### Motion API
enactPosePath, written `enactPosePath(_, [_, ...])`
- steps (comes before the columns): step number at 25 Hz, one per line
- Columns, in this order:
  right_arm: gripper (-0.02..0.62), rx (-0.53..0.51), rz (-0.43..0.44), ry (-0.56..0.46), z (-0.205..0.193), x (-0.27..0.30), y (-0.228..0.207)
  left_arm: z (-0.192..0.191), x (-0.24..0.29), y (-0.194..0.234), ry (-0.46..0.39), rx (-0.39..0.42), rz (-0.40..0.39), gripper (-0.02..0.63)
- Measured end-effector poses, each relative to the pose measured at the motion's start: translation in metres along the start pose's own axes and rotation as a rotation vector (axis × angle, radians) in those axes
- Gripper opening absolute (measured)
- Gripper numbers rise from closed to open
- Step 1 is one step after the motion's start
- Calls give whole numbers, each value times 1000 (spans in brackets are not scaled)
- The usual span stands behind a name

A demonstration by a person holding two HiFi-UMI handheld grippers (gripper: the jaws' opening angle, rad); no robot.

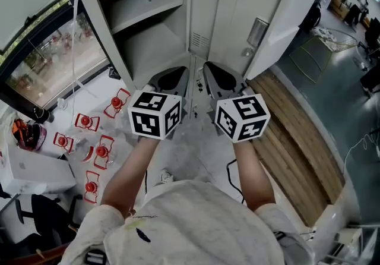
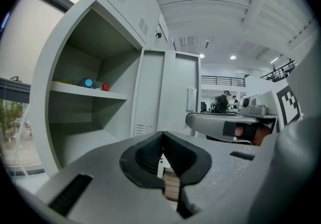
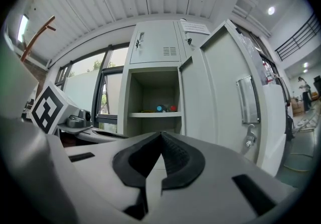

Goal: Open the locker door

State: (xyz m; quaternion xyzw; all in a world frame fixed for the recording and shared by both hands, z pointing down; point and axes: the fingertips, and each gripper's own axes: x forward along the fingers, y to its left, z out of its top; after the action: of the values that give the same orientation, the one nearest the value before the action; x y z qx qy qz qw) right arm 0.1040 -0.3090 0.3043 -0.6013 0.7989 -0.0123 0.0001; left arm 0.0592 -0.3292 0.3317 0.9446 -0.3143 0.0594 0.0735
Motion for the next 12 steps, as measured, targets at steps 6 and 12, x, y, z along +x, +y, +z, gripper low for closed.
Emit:
enactPosePath(6, [3, -3, 0, 2, -1, -2, -1, -2, 4, -3, 6, 1, -8, 6])
enactPosePath(12, [3, 4, -8, 7, -5, -4, -4, -3, 5, -4, 8, -1, -14, 6])
